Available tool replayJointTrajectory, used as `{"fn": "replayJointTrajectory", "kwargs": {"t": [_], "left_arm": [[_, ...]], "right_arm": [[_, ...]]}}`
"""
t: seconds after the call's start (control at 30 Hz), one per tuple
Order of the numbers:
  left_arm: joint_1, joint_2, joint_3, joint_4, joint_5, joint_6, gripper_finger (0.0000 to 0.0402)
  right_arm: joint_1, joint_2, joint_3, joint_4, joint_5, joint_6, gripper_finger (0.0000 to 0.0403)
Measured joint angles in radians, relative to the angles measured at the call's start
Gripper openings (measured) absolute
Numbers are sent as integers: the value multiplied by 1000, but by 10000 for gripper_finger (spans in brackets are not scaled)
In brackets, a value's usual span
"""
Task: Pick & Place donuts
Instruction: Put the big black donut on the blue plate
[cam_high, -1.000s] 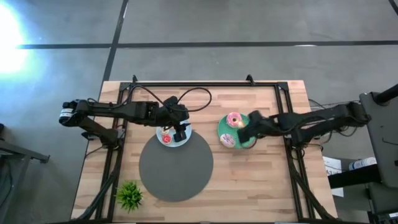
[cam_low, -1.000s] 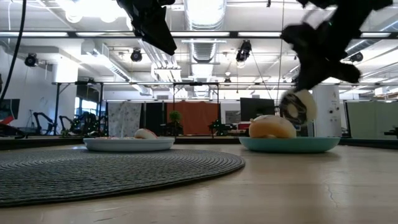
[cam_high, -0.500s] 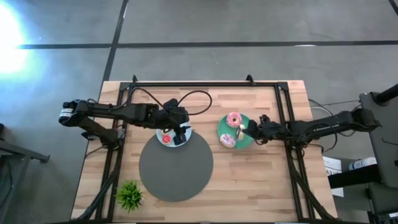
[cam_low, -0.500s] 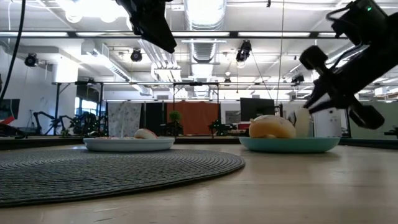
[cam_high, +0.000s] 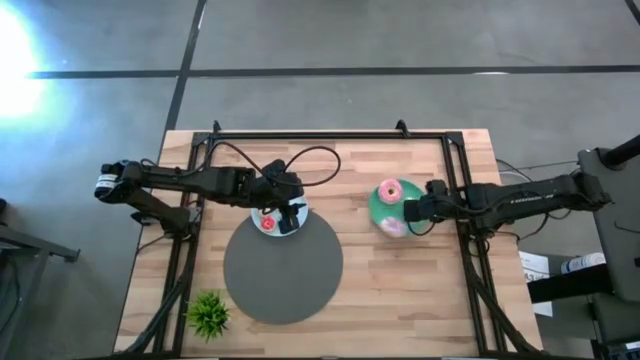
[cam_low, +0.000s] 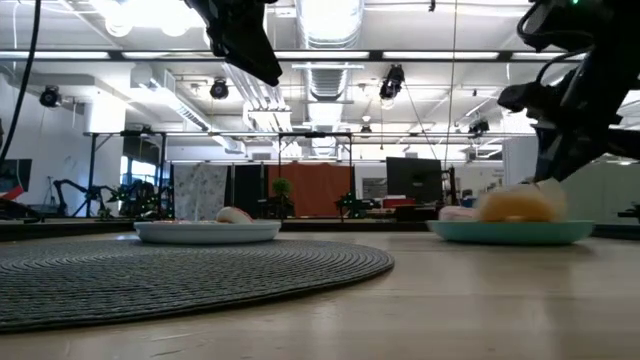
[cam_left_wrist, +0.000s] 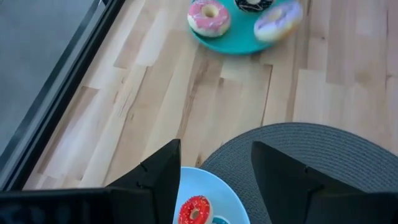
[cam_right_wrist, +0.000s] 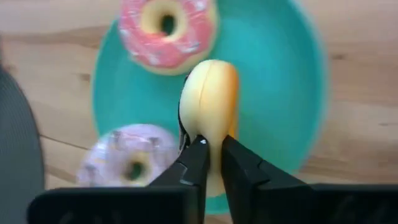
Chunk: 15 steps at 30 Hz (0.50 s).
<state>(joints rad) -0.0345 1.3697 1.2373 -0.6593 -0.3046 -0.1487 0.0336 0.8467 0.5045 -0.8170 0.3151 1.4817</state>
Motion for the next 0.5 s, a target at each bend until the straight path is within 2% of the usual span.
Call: {"fn": "replayJointTrajectory", "kwargs": {"t": [0.13,0.27,0.37,0.5], "left_arm": [[0,0,0,10,0,12,171],[0,0,0,12,0,12,171],[-4,0,0,6,0,-4,171],[-4,0,0,-7,0,-11,171]], "right_arm": [[-6,0,6,-18,-2,-18,83],[-6,0,-46,-11,-27,64,116],[-6,-3,-65,2,-20,93,106],[-6,-9,-62,26,36,89,47]]}}
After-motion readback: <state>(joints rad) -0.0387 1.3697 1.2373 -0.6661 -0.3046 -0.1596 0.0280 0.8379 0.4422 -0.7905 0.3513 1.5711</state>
